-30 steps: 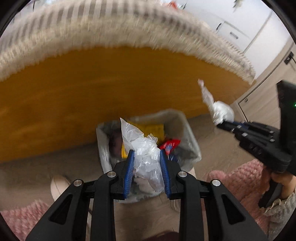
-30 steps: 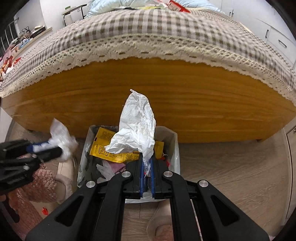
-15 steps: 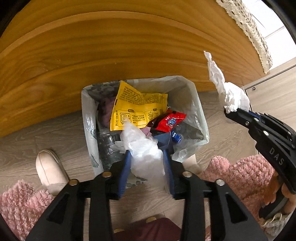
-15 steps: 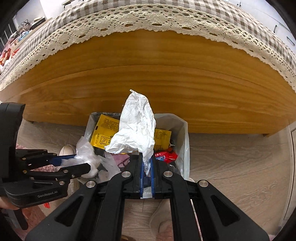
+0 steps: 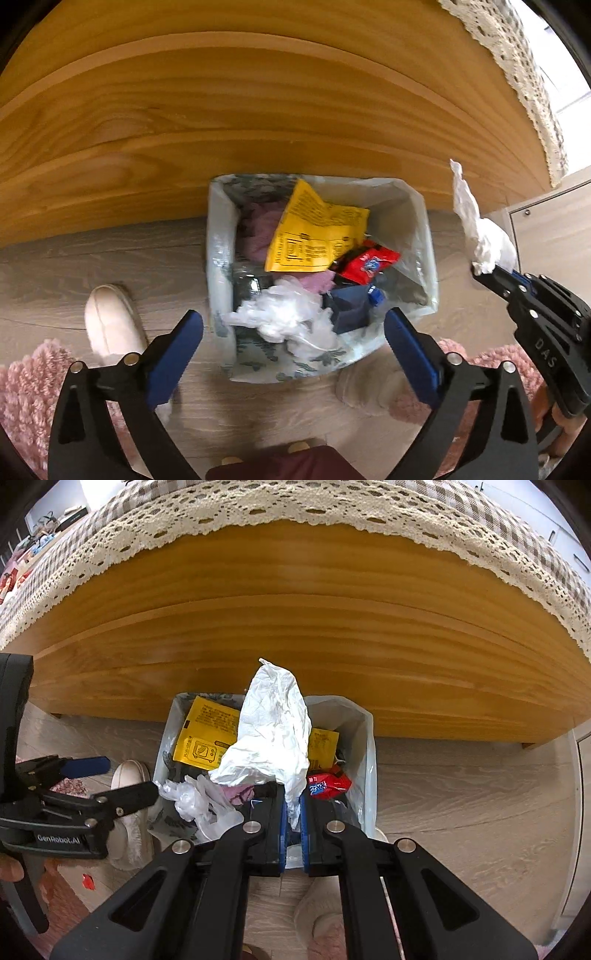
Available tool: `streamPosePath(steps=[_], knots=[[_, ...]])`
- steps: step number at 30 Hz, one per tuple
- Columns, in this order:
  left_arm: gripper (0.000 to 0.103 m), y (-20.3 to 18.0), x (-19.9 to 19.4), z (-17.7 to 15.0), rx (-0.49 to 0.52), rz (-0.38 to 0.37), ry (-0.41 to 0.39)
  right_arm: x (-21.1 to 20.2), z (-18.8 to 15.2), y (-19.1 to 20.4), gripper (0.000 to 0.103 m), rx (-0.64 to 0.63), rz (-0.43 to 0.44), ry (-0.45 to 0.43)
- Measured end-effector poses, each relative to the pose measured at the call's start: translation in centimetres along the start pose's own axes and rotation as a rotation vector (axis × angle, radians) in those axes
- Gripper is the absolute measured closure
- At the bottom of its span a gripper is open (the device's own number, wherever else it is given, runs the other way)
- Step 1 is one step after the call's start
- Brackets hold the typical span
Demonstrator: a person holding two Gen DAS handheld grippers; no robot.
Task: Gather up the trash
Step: 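Open the left tool to drop the clear bag while the right tool releases the tissue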
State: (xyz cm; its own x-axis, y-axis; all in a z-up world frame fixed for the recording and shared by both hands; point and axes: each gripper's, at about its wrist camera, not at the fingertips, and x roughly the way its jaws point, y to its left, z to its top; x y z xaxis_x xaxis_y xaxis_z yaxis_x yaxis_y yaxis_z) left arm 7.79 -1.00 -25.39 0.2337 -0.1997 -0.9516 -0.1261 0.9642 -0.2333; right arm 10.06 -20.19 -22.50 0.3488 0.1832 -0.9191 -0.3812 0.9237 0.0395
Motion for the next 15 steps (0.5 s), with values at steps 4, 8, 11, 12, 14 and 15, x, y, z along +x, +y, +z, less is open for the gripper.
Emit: streamPosePath(steps=[4, 8, 11, 12, 14, 15], knots=[[0.008, -0.1, -0.1, -0.1, 0.019, 0.028, -0.008, 0.7, -0.2, 0.2, 0.097, -0.003, -0.009, 0.023], [0.008, -0.3, -0.3, 0.0, 0.019, 0.033, -0.016, 1.3, -0.3, 0.4, 0.097, -0.008, -0.021, 0.047], [0.008, -0.2, -0.3, 0.0, 0.013, 0.025, -0.012, 1.8, -0.3, 0.5, 0.097, -0.008, -0.027, 0.063], [0.008, -0.2, -0.3, 0.0, 0.014, 0.026, -0.011, 1.9, -0.3, 0.5, 0.097, -0.008, -0.030, 0.066], [0.008, -0.2, -0.3, 0.0, 0.016, 0.028, -0.010, 2.0, -0.2, 0.4, 0.096, 0.002, -0.031, 0.071], [0.008, -0.2, -0.3, -0.1, 0.016, 0.027, -0.010, 2.0, -0.1, 0.3, 0.093, 0.008, -0.034, 0.071]])
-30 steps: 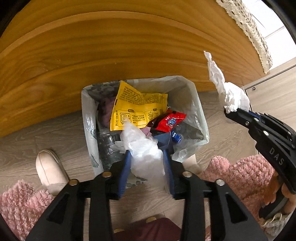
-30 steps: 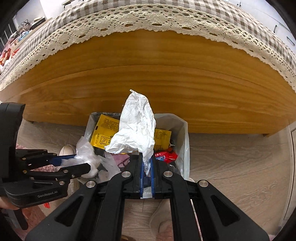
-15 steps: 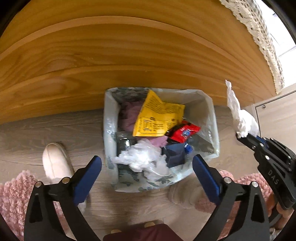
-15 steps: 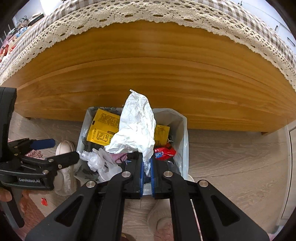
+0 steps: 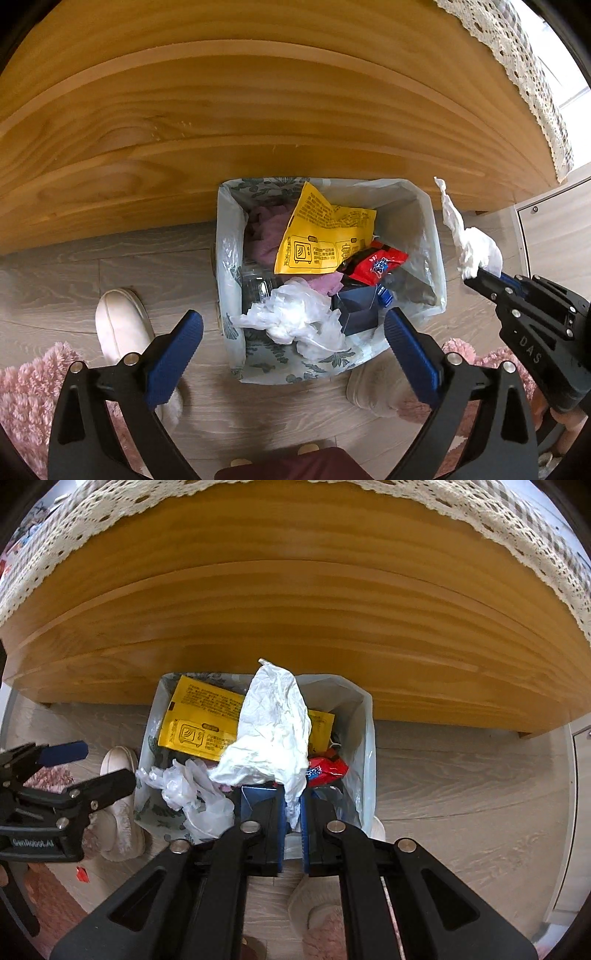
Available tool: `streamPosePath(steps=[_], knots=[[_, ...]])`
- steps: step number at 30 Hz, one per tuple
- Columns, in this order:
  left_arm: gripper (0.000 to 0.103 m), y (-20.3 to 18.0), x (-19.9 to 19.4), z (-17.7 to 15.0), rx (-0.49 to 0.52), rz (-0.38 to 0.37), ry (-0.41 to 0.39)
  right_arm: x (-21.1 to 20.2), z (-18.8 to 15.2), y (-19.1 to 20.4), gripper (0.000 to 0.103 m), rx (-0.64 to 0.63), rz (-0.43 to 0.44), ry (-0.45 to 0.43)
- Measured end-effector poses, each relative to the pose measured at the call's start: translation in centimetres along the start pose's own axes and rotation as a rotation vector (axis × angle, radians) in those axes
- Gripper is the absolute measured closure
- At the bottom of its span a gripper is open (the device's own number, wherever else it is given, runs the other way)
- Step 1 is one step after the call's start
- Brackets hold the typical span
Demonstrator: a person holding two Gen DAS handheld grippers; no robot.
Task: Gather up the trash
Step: 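Open the left tool to drop the clear bag while the right tool releases the tissue, then raise both open tools from the bin toward the bed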
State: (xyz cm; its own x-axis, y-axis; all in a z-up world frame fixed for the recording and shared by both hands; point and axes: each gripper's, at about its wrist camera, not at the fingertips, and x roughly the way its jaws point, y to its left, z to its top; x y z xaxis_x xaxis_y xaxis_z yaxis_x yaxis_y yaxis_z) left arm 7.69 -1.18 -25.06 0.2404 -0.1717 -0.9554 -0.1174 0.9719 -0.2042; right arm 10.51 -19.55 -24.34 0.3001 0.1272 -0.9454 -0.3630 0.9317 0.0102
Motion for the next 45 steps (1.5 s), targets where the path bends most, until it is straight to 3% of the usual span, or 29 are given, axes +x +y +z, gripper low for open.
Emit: streamPosePath(steps=[2, 3, 6, 8, 11, 17, 28, 35, 45], knots=[[0.008, 0.0, 0.0, 0.0, -0.001, 0.001, -0.001, 0.1, 0.3, -0.3, 0.063, 0.020, -0.010, 0.006], [0.008, 0.1, 0.0, -0.1, -0.003, 0.001, -0.002, 0.0, 0.3, -0.5, 0.036, 0.030, -0.012, 0.003], [0.008, 0.3, -0.1, -0.1, -0.013, 0.002, -0.002, -0.5, 0.5, -0.6, 0.029, 0.034, -0.026, -0.025], [0.008, 0.4, -0.1, -0.1, -0.018, 0.004, -0.003, -0.4, 0.4, -0.6, 0.014, 0.037, -0.036, -0.016], [0.008, 0.4, 0.0, -0.2, -0.019, 0.004, 0.001, 0.3, 0.3, -0.6, 0.009, 0.027, -0.033, 0.015], [0.008, 0.3, 0.0, -0.3, -0.018, 0.004, 0.001, 1.4, -0.1, -0.7, 0.008, 0.009, -0.071, 0.061], [0.008, 0.3, 0.1, -0.3, -0.012, 0.002, 0.003, 1.2, -0.1, -0.7, 0.008, 0.002, -0.089, 0.051], [0.008, 0.1, -0.5, -0.2, -0.005, -0.003, -0.018, 0.4, 0.3, -0.9, 0.008, 0.005, -0.097, 0.019], [0.008, -0.4, -2.1, 0.1, 0.040, 0.034, -0.094, -2.0, 1.1, -1.5, 0.008, 0.031, -0.076, -0.094]])
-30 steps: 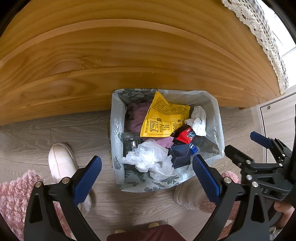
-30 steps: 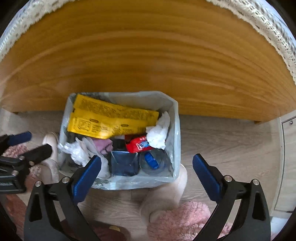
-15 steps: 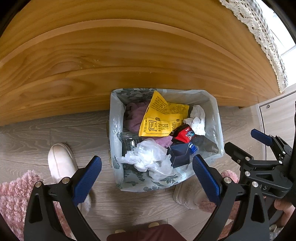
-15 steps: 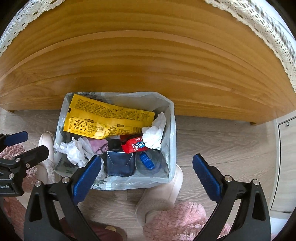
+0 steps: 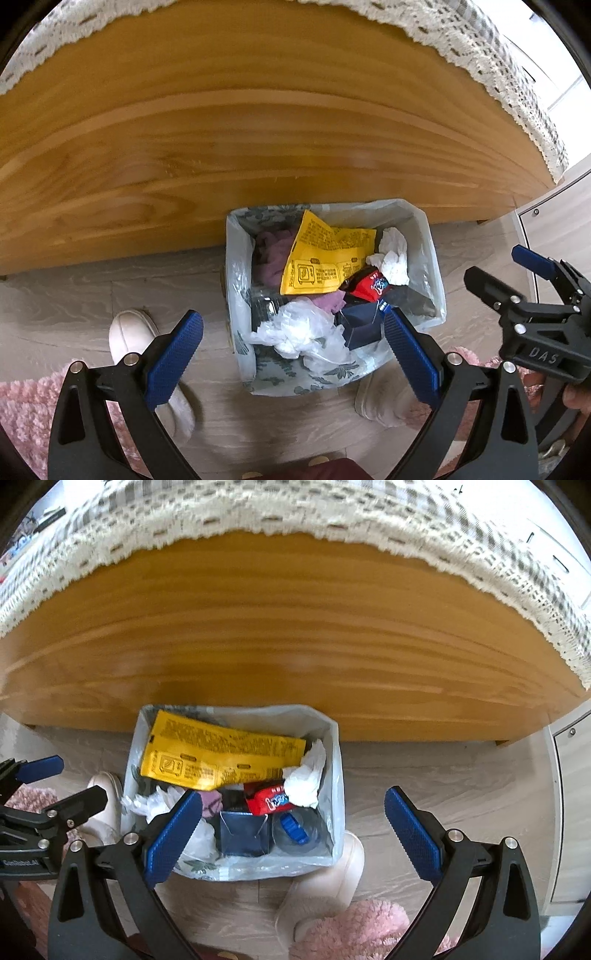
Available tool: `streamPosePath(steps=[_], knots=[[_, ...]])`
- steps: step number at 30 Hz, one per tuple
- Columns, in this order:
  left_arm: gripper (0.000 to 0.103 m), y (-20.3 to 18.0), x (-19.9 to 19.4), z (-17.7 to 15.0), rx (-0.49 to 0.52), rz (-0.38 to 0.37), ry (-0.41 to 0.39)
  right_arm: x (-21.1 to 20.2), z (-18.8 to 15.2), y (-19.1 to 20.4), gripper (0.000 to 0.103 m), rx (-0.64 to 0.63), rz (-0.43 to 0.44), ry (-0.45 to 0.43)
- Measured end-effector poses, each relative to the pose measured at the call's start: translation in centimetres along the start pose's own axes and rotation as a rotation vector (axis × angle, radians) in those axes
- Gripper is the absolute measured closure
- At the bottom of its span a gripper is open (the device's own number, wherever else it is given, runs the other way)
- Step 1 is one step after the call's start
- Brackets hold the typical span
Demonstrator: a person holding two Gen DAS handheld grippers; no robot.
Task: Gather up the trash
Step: 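Raise both open tools from the bin toward the bed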
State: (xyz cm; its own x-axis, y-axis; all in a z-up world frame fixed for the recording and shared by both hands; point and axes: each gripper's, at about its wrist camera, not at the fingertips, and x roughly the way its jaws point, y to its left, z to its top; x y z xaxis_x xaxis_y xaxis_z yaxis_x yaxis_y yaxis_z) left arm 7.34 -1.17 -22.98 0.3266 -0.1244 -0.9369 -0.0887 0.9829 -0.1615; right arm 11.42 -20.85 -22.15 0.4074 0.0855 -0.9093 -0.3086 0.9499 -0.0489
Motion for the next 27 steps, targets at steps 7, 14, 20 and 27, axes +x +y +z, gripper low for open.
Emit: streamPosePath(steps=[7, 14, 20, 27], knots=[[0.008, 0.1, -1.4, 0.5, 0.003, -0.024, -0.068, -1.7, 0.7, -0.1, 0.008, 0.016, 0.021, -0.090], [0.008, -0.2, -3.7, 0.8, 0.040, -0.034, -0.185, -4.7, 1.4, -0.2, 0.008, 0.036, 0.045, -0.247], [0.008, -0.8, -6.1, 1.0, 0.086, -0.035, -0.278, -7.1, 1.7, -1.0, 0.008, 0.067, 0.079, -0.373], [0.008, -1.5, -9.4, 1.6, 0.141, -0.043, -0.370, -9.5, 2.0, -1.0, 0.008, 0.036, 0.106, -0.464]])
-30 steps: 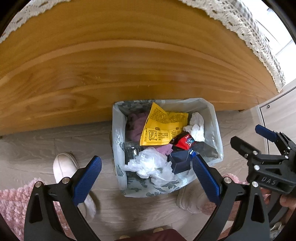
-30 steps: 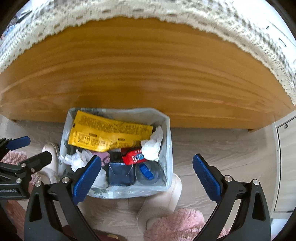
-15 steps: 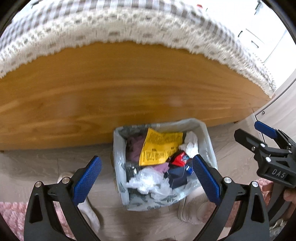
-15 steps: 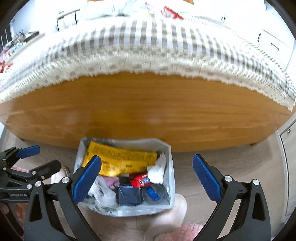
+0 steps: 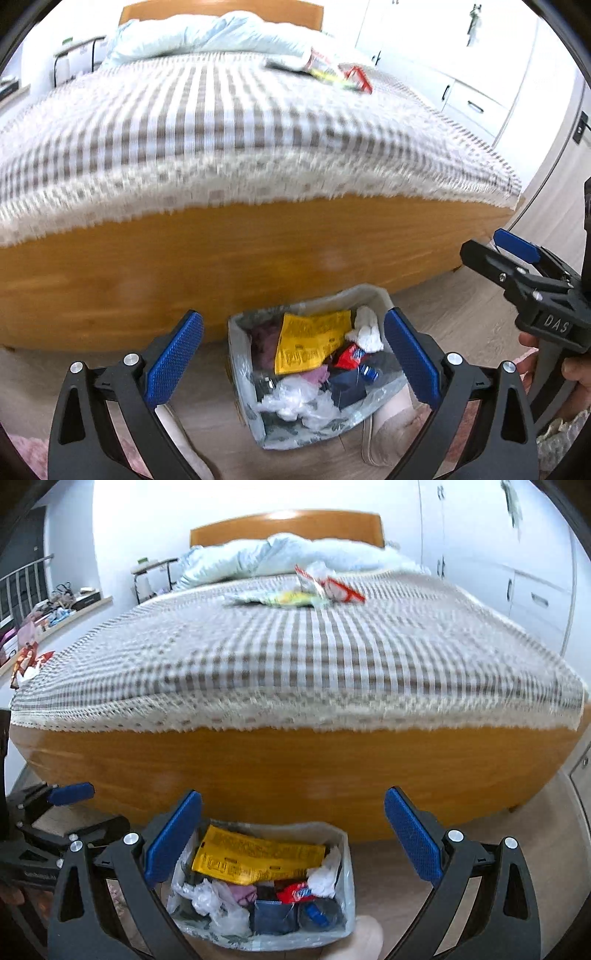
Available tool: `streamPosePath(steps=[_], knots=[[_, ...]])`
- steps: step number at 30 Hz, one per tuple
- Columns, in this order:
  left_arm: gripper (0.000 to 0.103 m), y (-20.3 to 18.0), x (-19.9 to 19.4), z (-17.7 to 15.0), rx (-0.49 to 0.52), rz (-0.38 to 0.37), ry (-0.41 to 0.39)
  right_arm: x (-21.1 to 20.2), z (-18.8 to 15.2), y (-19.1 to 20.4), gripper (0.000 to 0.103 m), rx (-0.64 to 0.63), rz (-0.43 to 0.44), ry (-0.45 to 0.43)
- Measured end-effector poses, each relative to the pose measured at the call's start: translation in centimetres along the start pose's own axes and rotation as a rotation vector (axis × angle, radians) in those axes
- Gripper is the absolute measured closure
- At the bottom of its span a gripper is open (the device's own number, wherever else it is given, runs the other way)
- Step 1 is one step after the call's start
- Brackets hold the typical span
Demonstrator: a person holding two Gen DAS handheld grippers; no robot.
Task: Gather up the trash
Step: 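Raise both open tools from the bin toward the bed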
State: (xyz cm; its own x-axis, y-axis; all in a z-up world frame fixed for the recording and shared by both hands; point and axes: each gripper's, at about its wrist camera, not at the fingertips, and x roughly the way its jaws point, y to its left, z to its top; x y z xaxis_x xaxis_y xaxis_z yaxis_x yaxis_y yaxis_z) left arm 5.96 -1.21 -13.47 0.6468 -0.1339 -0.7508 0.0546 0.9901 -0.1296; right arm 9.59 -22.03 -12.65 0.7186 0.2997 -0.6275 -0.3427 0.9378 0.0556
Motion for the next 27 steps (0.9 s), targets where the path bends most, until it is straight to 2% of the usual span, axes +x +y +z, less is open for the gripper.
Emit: streamPosePath(steps=[5, 9, 15, 23, 27], knots=[[0.008, -0.1, -1.5, 1.5, 0.007, -0.019, -0.060, -1.9, 1.3, 0.8, 0.008, -0.082, -0.018, -0.124], [0.008, 0.0, -1.7, 3.0, 0.009, -0.016, -0.087, -2.4, 2.5, 0.6, 0.008, -0.072, -0.001, -0.189], [0.008, -0.3, -2.3, 5.2, 0.025, -0.014, -0.147, -2.7, 4.3, 0.3, 0.008, -0.057, 0.010, -0.245], [0.008, 0.0, -2.5, 8.0, 0.017, -0.013, -0.208, -2.4, 6.6, 0.2, 0.008, -0.080, 0.054, -0.268], [0.008, 0.2, -2.6, 9.1, 0.005, -0.014, -0.235, -2.5, 7.7, -0.4, 0.008, -0.050, 0.099, -0.310]])
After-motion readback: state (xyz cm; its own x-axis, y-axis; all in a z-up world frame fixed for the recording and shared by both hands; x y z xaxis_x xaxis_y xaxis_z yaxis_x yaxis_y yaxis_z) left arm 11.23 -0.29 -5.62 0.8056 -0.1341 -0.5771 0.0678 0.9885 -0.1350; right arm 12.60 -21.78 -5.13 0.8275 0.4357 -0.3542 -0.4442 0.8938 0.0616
